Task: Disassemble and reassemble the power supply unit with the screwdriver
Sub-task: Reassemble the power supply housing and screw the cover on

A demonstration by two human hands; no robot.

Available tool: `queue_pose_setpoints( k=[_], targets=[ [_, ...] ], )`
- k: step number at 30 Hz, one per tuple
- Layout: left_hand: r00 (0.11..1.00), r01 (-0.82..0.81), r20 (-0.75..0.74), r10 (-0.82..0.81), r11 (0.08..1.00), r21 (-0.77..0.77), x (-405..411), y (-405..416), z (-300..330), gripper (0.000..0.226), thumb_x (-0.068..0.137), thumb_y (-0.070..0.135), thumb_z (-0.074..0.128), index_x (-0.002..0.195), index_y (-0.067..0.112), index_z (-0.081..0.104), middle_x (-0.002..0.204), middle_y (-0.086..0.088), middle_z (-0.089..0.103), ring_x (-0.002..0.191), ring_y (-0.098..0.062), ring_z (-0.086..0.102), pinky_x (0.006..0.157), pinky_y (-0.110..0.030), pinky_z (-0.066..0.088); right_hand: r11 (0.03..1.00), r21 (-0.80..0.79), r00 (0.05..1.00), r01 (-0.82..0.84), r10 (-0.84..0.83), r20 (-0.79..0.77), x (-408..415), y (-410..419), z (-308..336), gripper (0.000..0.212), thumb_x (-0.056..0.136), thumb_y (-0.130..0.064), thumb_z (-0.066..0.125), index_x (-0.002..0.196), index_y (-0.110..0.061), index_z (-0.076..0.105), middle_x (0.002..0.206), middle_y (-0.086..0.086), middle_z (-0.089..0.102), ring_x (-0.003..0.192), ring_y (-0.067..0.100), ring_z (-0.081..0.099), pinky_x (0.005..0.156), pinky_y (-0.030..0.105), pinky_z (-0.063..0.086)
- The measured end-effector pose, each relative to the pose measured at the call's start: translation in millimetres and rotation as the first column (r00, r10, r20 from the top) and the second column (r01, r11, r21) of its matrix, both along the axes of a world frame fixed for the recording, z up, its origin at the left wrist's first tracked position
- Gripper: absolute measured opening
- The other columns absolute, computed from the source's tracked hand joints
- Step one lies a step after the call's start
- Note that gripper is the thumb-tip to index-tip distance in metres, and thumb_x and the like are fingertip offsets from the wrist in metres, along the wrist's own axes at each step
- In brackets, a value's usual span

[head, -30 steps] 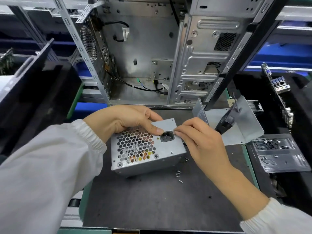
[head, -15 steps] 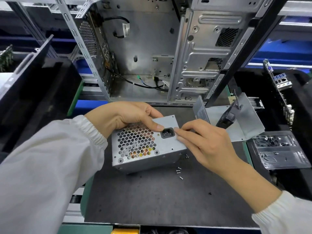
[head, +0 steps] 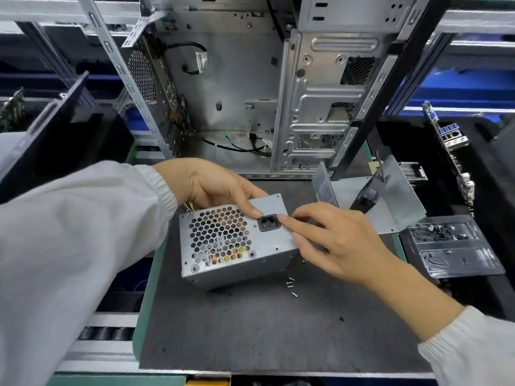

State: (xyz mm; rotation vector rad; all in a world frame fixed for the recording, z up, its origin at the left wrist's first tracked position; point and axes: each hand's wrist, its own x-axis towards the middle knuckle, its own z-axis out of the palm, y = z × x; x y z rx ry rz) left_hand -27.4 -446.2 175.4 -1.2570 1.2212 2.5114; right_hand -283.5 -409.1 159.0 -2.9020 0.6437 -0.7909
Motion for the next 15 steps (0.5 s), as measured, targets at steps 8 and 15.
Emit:
queue_pose_setpoints(
  k=[8,15],
  targets=[
    [0.999,-0.022,-0.041,0.026,0.995,0.093,-2.4,-2.1,-3.8,0.029,0.09,0.002,0.051,0.113,0.012,0.066,0.103,-0.012,0.073,0.087,-0.023,0.072,0.079,-0.037,0.06,0.977,0.203,0.988,0.063,-0.09,0.127,-1.1,9.5,-4.0,0.026,0.092,-0.025,0.055,0.111,-0.02,0.071,0.086,-0.001,0.064,0.065,0.013,0.056,0.051,0.025,0.043],
    [0.998,-0.038,-0.049,0.044,0.993,0.114,-1.6,-0.4,-5.0,0.031,0.09,0.003,0.051,0.115,0.014,0.066,0.104,-0.011,0.072,0.088,-0.023,0.072,0.081,-0.037,0.058,0.583,0.812,0.898,0.03,-0.372,0.234,15.1,5.7,6.4,0.015,0.079,-0.015,0.075,0.087,-0.027,0.078,0.076,-0.007,0.063,0.065,0.01,0.057,0.06,0.019,0.045]
  ],
)
